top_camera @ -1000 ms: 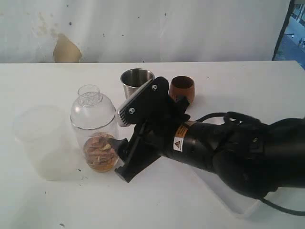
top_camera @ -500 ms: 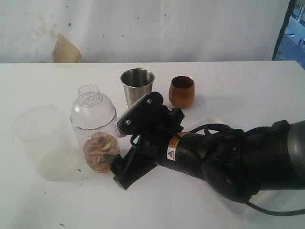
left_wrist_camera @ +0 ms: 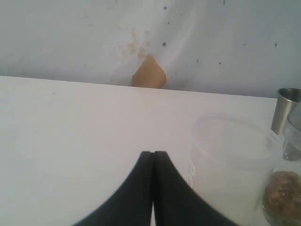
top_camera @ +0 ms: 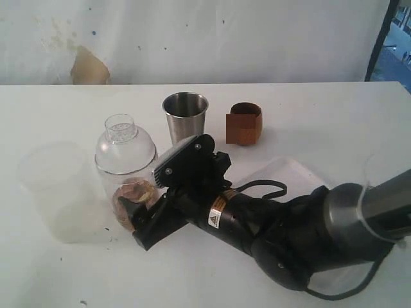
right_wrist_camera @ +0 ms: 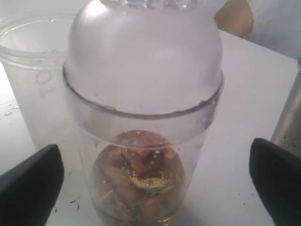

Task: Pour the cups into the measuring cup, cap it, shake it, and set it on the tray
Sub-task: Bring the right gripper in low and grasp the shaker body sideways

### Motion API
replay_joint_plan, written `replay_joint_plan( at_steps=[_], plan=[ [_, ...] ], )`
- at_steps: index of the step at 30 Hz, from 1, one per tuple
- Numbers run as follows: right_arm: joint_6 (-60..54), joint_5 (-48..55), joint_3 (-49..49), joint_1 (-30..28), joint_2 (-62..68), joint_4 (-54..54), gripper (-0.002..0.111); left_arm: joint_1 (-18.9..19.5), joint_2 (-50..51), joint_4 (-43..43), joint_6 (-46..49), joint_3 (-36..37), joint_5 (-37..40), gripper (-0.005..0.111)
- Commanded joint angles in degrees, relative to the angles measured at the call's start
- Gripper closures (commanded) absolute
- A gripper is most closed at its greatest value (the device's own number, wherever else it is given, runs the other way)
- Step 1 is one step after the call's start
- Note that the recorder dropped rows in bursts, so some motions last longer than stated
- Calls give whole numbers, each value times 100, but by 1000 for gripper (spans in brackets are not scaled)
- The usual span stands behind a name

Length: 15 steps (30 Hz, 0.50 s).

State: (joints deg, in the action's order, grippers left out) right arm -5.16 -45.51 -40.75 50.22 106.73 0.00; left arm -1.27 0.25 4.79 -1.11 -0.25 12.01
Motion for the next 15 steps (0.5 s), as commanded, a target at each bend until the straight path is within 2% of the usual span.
replay_joint_plan(
  at_steps=[1, 15],
  plan=[
    [46, -269, -81, 4, 305, 0, 3, -6, -25, -19, -12, 25, -70, 107],
    [149, -456, -847, 4, 1004, 0, 3, -6, -25, -19, -12, 25, -70, 107]
  ],
)
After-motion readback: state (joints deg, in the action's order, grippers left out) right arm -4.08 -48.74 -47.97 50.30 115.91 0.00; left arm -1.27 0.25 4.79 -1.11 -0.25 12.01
